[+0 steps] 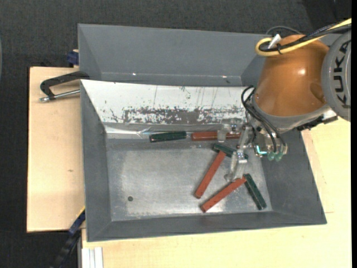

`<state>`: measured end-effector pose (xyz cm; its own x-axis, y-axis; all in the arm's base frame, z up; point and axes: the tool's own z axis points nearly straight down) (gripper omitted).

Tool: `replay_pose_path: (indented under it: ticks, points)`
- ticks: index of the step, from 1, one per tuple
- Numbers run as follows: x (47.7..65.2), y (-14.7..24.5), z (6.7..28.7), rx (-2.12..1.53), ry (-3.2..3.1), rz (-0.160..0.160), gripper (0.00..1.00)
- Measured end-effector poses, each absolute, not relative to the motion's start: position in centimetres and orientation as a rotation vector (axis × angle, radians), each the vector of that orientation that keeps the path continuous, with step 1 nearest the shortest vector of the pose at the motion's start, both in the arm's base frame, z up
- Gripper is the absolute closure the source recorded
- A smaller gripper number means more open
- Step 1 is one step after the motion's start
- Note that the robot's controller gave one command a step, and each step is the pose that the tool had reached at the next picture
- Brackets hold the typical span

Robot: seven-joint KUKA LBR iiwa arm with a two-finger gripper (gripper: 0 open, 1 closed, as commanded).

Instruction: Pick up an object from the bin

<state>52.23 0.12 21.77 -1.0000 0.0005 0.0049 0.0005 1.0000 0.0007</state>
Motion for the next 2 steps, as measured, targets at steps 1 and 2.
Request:
replay_pose_path:
  ticks: [1, 2]
  points:
    - [52.4, 0.1, 22.1, -0.001, -3.144, -0.001, 0.00]
    - [52.2, -0.6, 17.5, 0.053, -3.150, -0.001, 0.00]
